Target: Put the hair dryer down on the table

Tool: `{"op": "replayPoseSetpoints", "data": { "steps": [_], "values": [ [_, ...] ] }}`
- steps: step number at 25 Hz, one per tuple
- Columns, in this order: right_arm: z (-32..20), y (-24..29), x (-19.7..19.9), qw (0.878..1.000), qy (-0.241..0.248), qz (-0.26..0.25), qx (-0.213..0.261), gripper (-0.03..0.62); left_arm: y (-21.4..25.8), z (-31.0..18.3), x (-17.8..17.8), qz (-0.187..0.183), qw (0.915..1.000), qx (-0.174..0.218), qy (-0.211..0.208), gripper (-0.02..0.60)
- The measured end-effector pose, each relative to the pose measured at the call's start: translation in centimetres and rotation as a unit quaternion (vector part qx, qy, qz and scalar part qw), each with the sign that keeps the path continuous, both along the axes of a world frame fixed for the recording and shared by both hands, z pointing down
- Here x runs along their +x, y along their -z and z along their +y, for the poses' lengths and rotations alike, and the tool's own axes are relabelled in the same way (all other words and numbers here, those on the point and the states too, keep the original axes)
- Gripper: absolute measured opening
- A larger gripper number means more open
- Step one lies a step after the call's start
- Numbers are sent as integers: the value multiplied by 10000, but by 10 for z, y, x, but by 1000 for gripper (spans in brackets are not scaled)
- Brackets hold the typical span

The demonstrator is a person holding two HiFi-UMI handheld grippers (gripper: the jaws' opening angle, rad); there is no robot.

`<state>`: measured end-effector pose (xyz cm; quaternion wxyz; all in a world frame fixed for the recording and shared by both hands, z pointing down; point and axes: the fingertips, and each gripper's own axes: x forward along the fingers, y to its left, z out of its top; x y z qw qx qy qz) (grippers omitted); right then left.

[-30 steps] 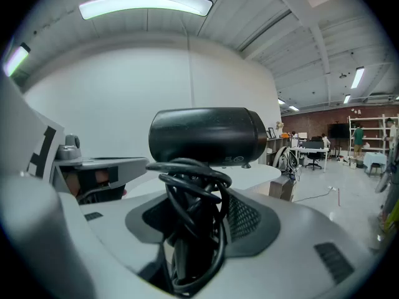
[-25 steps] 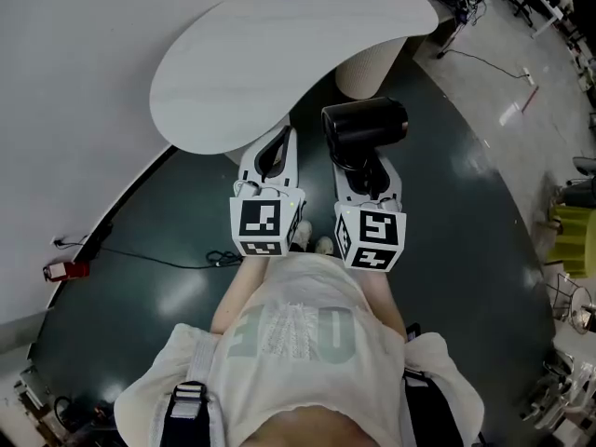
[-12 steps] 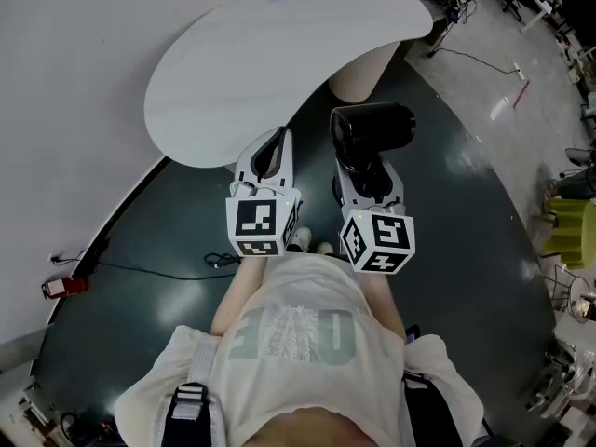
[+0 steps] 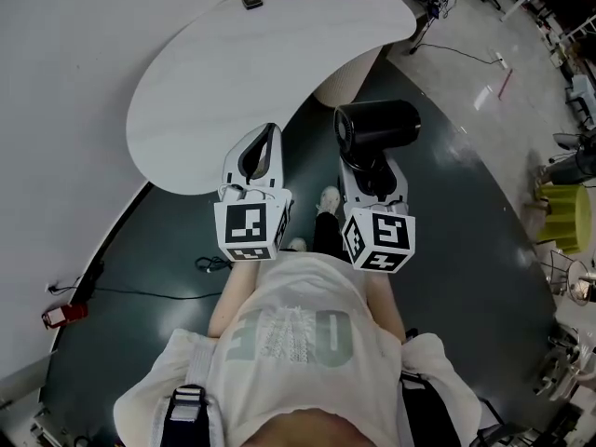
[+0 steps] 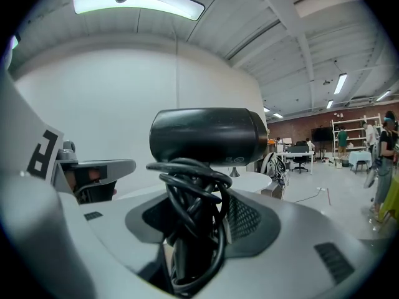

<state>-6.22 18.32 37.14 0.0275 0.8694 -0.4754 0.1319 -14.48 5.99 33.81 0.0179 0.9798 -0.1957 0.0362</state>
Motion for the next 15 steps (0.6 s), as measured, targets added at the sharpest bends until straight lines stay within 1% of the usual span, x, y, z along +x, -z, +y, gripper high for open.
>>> {"op": "replayPoseSetpoints", "data": {
  "steps": [3,7,12,15],
  "values": [
    [-18,-4,25,10000,21,6,65,232,-8,-14,19,-33,10000,12,34,5],
    [-47,-9,58,9998,144,60,129,232,-17,-42,47,-40,9998,-19,201,5],
    [-94,-2,116,9987,501,100,80,232,-14,-80,103,-32,9989,-56,457,5],
    [-125,6,161,9970,739,187,116,232,-7,-105,144,23,9979,-43,647,5]
  ]
}}
